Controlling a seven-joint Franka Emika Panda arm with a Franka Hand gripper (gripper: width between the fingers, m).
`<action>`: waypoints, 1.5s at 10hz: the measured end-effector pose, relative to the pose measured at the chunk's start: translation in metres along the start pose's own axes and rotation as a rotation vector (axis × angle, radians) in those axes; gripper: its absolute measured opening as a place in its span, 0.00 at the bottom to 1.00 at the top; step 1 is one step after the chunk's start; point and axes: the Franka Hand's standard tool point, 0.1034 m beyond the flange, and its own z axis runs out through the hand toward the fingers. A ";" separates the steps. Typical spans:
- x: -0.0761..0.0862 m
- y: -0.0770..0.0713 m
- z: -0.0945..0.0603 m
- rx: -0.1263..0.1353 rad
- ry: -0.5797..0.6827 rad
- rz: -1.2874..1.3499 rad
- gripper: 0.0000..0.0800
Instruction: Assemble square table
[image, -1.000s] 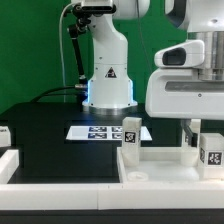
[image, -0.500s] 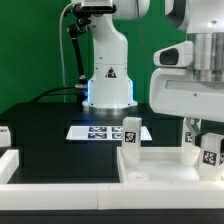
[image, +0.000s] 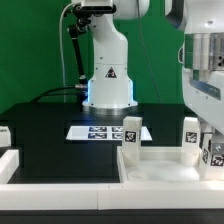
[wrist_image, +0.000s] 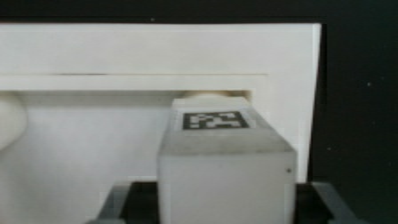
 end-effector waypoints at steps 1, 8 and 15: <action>0.000 0.002 0.000 0.022 0.005 0.134 0.36; -0.009 0.008 -0.006 -0.038 0.068 -0.195 0.76; -0.015 -0.003 -0.010 0.055 0.082 -0.868 0.81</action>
Offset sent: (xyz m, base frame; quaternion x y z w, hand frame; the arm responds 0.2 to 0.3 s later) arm -0.0040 -0.0086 -0.0055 0.0033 0.0073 0.1328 0.9911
